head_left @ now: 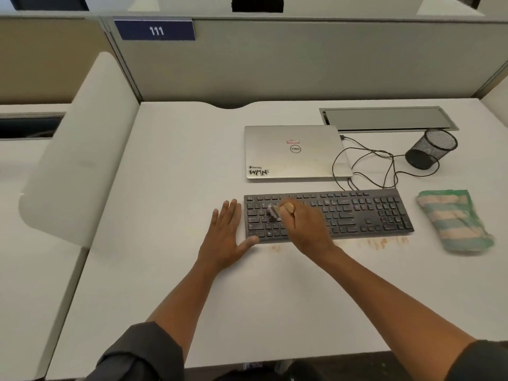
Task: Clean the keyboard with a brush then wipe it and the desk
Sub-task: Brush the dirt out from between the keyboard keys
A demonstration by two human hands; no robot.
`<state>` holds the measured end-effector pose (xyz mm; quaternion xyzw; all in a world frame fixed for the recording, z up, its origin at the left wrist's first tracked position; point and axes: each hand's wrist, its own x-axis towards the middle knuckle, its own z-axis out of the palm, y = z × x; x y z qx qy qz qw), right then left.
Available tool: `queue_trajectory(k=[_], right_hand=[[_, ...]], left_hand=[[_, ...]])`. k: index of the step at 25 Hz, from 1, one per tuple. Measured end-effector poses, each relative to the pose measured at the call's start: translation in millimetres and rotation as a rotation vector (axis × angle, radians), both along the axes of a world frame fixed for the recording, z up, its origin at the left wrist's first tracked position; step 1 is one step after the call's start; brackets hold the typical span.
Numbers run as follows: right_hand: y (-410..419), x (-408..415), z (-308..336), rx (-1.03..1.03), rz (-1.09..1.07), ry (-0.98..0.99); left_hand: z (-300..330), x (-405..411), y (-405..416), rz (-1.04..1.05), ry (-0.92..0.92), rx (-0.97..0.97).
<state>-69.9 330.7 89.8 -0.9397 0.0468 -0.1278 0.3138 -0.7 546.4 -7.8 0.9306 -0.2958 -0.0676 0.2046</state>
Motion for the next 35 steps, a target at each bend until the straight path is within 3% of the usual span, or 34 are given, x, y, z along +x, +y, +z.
queue_trajectory(k=[5,8,15,22,27,32,35], right_hand=[[8,53,14,-0.014,0.067,0.004],[15,65,7,-0.070,0.240,0.104],[16,-8,18,-0.069,0.481,0.227],[12,23,25,0.015,0.237,0.075],[16,-3,14,0.025,0.284,0.114],[-3,3,18,0.083,0.081,0.060],[14,20,21,0.125,0.115,0.048]], left_hand=[[1,-1,2,0.030,0.021,-0.068],[1,0,2,0.119,0.070,-0.152],[-1,1,1,0.134,0.076,-0.208],[-1,0,0,0.131,0.070,-0.199],[-3,0,-1,0.130,0.071,-0.189],[-1,0,0,0.115,0.066,-0.188],[1,-2,0,0.094,0.054,-0.176]])
